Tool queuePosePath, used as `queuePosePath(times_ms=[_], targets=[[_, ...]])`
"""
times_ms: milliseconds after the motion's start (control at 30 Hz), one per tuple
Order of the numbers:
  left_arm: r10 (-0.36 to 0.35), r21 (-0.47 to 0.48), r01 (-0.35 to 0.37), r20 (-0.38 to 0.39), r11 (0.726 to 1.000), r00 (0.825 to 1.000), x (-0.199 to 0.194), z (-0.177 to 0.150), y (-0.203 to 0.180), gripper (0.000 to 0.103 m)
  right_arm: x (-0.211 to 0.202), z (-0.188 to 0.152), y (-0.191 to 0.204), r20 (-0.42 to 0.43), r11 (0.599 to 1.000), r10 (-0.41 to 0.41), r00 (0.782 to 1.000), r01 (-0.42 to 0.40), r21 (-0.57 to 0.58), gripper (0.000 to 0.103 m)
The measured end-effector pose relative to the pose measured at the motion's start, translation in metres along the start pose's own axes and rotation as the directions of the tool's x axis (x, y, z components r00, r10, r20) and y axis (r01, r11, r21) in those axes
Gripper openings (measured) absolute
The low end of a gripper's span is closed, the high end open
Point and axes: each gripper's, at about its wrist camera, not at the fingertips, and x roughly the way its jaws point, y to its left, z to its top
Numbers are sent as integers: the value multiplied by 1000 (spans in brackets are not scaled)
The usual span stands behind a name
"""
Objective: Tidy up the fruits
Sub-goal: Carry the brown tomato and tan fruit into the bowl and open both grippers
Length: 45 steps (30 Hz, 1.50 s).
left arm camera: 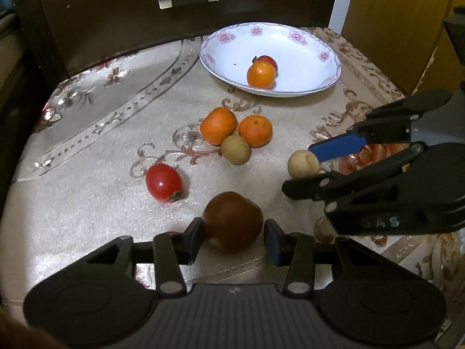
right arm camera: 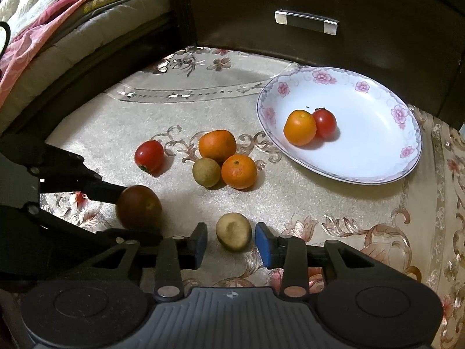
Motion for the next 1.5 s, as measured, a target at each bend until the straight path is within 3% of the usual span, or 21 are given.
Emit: queuePosePath(times_ms=[300, 533, 1167, 1500], targets=[[3, -6, -3, 3, 1000, 1000, 1, 1, 1, 52, 1, 1, 0, -9, 1000, -2, 1000, 2, 9, 38], [-2, -18, 2, 9, 1000, 1000, 0, 2, 3, 49, 0, 1, 0, -9, 999, -44, 999, 43, -18, 21], [-14, -2, 14, 82, 1000, 996, -8, 28, -10, 49, -20, 3, -9, 35, 999, -34, 999, 32, 42, 20], [-1, -3, 2, 140, 1000, 990, -11, 55, -14, 49, -37, 14, -29, 90, 993, -76, 993, 67, 97, 21]])
